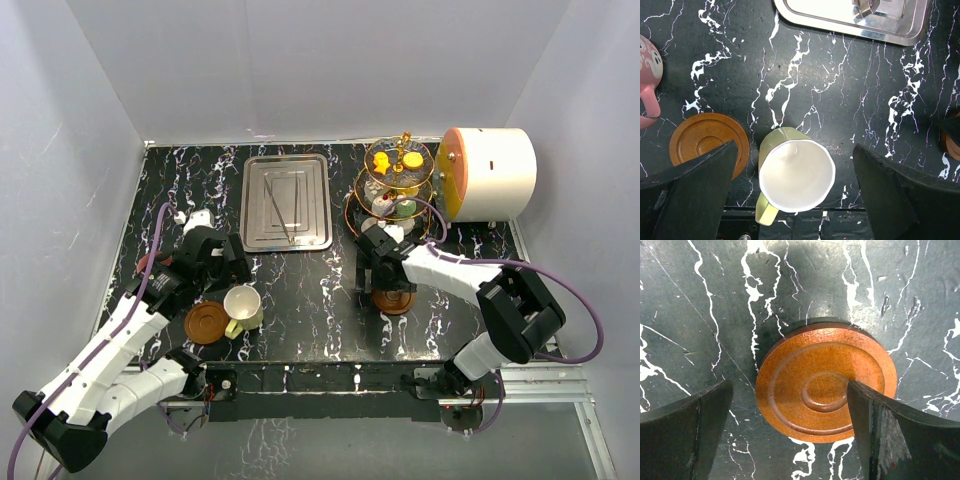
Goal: Serve the afternoon tea
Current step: Move the coaster to the center of the board, then adjust the cup at the center of the board.
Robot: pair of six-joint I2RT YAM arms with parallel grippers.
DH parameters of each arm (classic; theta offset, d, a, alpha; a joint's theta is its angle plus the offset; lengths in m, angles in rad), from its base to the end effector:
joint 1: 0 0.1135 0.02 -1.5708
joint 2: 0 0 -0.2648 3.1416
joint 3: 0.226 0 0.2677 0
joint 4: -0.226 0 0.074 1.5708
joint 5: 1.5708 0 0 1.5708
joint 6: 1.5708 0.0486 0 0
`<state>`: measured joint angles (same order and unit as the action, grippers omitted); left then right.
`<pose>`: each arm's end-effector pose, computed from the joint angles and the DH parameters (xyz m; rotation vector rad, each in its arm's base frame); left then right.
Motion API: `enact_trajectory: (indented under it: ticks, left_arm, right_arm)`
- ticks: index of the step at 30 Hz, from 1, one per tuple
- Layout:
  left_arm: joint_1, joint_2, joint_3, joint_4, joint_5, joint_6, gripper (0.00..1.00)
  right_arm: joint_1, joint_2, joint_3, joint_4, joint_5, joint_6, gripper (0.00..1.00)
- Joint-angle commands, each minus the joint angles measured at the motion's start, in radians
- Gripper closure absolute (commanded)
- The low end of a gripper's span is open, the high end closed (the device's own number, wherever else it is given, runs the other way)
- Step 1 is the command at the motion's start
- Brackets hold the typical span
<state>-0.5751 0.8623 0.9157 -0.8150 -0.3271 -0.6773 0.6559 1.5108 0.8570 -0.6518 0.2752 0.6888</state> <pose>0.1695 -0.0913 0.3056 -0.2788 2.2806 -0.2687 0.2294 0.1599 0.1502 0.0965 2.7625 -0.0698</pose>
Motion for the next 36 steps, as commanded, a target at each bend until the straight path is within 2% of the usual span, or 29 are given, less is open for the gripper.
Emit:
enact_trajectory:
  ticks: [1,8,16,25,28,33,36]
  left_arm:
    - [0.004,-0.001,-0.012,0.009,0.016,0.007,0.01]
    - [0.004,0.015,-0.02,0.016,0.031,0.021,0.01]
    - [0.004,0.006,-0.048,0.033,0.061,0.017,0.01]
    - [0.004,0.009,-0.045,0.032,0.064,0.022,0.01]
    - [0.004,0.017,-0.038,0.027,0.043,0.026,0.01]
    - [0.004,0.06,-0.03,0.038,0.052,0.052,0.01]
    - [0.004,0.085,-0.029,0.054,0.118,0.045,0.01]
  right_arm:
    - [-0.013,-0.038,0.022,0.037,0.075,-0.028,0.03]
    - [-0.047,-0.067,-0.094,0.165,0.082,-0.031,0.03]
    - [-0.076,-0.127,-0.131,0.251,0.046,-0.069,0.02]
    - [-0.079,-0.315,-0.135,0.213,-0.062,-0.028,0.02]
    - [-0.08,-0.367,-0.115,0.194,-0.146,-0.005,0.02]
    - [-0.076,-0.417,-0.138,0.241,-0.38,0.081,0.06]
    - [-0.04,-0.447,-0.163,0.256,-0.391,0.127,0.07]
